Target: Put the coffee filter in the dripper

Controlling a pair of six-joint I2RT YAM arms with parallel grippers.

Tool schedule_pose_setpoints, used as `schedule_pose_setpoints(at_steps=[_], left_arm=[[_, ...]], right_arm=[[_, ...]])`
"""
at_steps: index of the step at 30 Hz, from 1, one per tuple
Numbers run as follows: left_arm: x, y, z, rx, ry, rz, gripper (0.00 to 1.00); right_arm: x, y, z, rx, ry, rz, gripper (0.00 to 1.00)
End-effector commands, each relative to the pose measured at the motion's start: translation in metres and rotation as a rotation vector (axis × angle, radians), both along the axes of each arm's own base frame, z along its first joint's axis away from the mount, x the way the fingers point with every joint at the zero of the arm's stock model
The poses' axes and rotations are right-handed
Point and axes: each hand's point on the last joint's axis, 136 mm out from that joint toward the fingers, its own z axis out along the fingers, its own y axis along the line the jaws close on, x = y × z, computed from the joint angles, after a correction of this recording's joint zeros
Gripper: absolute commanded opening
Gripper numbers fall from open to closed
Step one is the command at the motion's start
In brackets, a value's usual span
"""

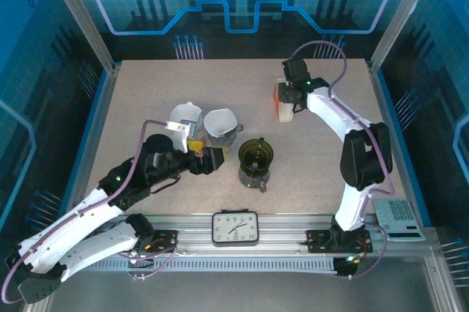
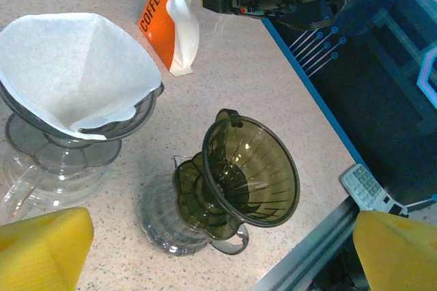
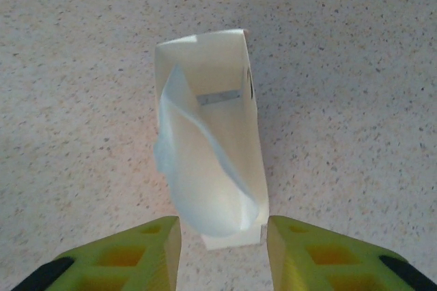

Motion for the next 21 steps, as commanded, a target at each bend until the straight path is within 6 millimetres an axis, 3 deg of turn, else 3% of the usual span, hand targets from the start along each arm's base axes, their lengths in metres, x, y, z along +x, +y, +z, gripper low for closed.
schedule_pose_setpoints(at_steps=[1, 12, 21], left_arm=[[0.008, 0.006, 0.000, 0.026, -0.037, 0.035, 0.99], [0.017, 0.001, -0.013, 0.064, 0.033, 0.037, 0.99], [0.020, 0.001, -0.016, 0.063, 0.048, 0.045, 0.99]], right_arm=[[0.009, -0.015, -0.012, -0.102, 0.051, 0.010, 0.38], [0.033, -0.011, -0.034, -0.148, 0.073, 0.065, 0.36], [0.037, -0.007, -0.050, -0.142, 0.105, 0.088, 0.31]])
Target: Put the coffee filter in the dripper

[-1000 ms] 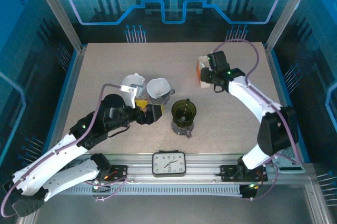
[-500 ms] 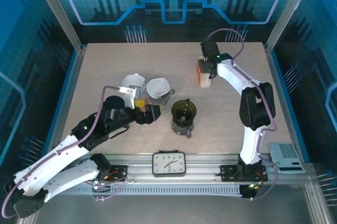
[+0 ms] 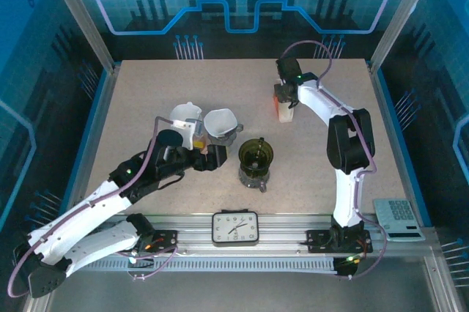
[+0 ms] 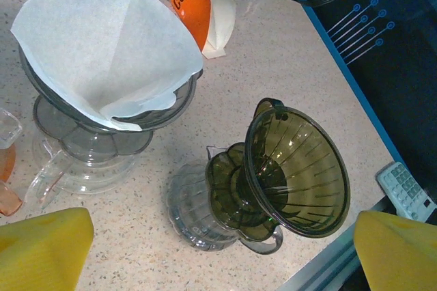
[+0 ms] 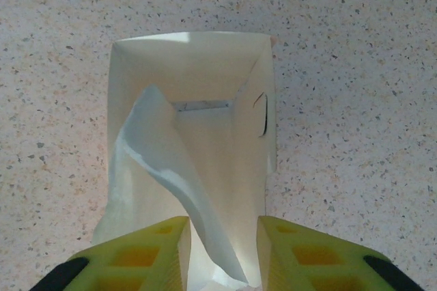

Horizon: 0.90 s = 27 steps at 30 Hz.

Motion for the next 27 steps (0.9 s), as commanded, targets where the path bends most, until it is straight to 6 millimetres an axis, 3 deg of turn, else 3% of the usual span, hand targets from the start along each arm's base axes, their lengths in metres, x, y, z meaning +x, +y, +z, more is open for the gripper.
schedule_pose_setpoints(at_steps=[1, 14, 22, 27], left_arm=[[0.004, 0.001, 0.013, -0.012, -0.025, 0.004, 0.99], [0.005, 0.001, 0.005, -0.017, 0.003, 0.012, 0.99], [0.006, 0.000, 0.004, -0.025, 0.012, 0.012, 0.99], [0.006, 0.000, 0.004, -0.035, 0.017, 0.015, 0.99]], right_arm=[[0.006, -0.004, -0.007, -0.007, 0.018, 0.007, 0.30], [0.000, -0.001, -0.005, 0.026, 0.008, 0.020, 0.00], [-0.019, -0.009, 0.014, 0.045, -0.030, -0.016, 0.00], [-0.042, -0.016, 0.027, 0.063, -0.032, -0.054, 0.00]])
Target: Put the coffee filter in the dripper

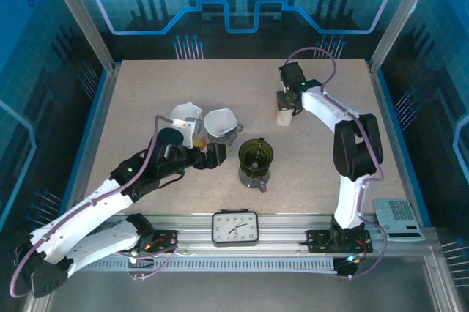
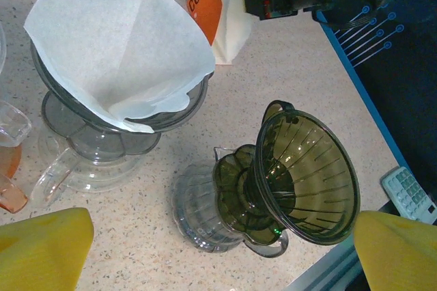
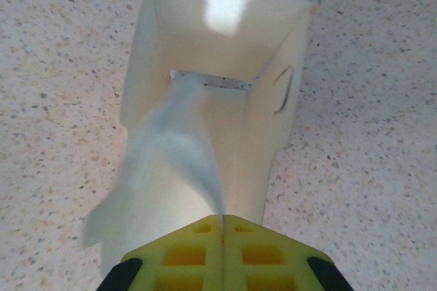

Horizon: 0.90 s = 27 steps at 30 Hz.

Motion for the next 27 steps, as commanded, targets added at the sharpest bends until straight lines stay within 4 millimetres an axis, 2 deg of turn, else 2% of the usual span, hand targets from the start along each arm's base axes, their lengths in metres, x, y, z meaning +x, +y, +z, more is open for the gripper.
schedule_pose_setpoints(at_steps=[1, 8, 13, 22, 27], left_arm=[[0.001, -0.002, 0.009, -0.037, -0.004, -0.001, 0.99], [0.001, -0.003, 0.010, -0.046, -0.004, -0.004, 0.99], [0.000, -0.002, 0.011, -0.049, 0.000, -0.001, 0.99], [-0.003, 0.001, 0.016, -0.061, -0.013, -0.001, 0.99], [-0.004, 0.003, 0.019, -0.052, -0.018, 0.001, 0.99]], right_arm=[[-0.014, -0.012, 0.026, 0.033, -0.042, -0.059, 0.00], [-0.055, -0.021, 0.037, 0.060, -0.041, -0.089, 0.00], [-0.088, -0.024, 0.059, 0.105, -0.081, -0.091, 0.00], [-0.163, -0.021, 0.115, 0.203, -0.152, -0.046, 0.00], [-0.207, -0.007, 0.154, 0.318, -0.159, 0.051, 0.00]])
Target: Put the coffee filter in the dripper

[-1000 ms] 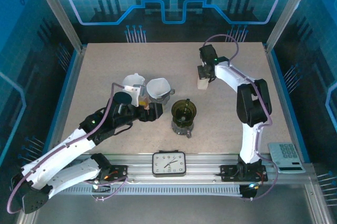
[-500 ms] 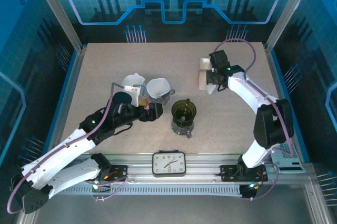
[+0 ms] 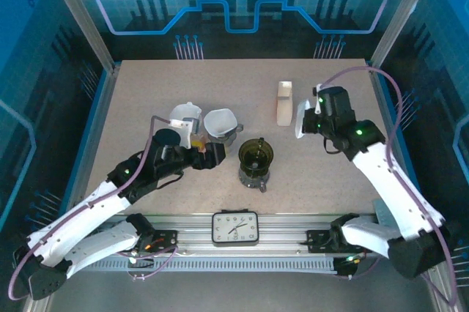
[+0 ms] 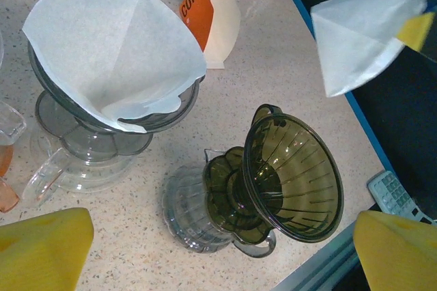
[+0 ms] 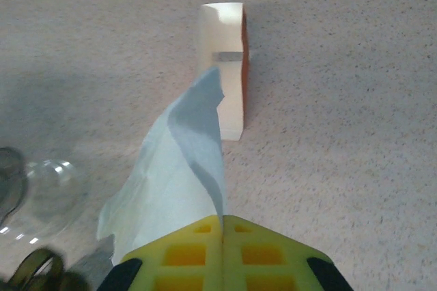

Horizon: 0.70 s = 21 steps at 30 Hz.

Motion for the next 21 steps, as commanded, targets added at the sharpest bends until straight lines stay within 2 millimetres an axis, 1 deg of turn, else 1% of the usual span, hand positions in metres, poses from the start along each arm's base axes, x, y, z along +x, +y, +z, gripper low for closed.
schedule_pose_setpoints(at_steps=[1, 3, 6, 9, 11, 14, 16, 21], left_arm=[[-0.001, 0.003, 0.011, -0.013, -0.014, -0.001, 0.99], [-0.001, 0.003, 0.012, -0.013, -0.016, -0.001, 0.99], [-0.002, 0.003, 0.013, -0.011, -0.016, -0.005, 0.99], [-0.001, 0.004, 0.012, -0.008, -0.016, -0.002, 0.99], [-0.001, 0.004, 0.011, -0.007, -0.015, -0.002, 0.99], [-0.001, 0.003, 0.012, -0.011, -0.013, -0.006, 0.99], [-0.002, 0.002, 0.012, -0.012, -0.013, -0.013, 0.99], [-0.003, 0.002, 0.013, -0.012, -0.009, -0.021, 0.99]], right_arm=[[-0.038, 0.015, 0.012, 0.077, 0.075, 0.096, 0.00], [-0.056, 0.024, 0.024, 0.120, 0.116, 0.158, 0.00], [-0.080, 0.038, 0.035, 0.159, 0.205, 0.243, 0.00], [-0.097, 0.055, 0.041, 0.190, 0.289, 0.306, 0.00], [-0.105, 0.066, 0.041, 0.210, 0.349, 0.339, 0.00], [-0.112, 0.082, 0.038, 0.214, 0.440, 0.374, 0.00], [-0.115, 0.087, 0.035, 0.196, 0.488, 0.383, 0.00], [-0.110, 0.096, 0.025, 0.175, 0.592, 0.368, 0.00]])
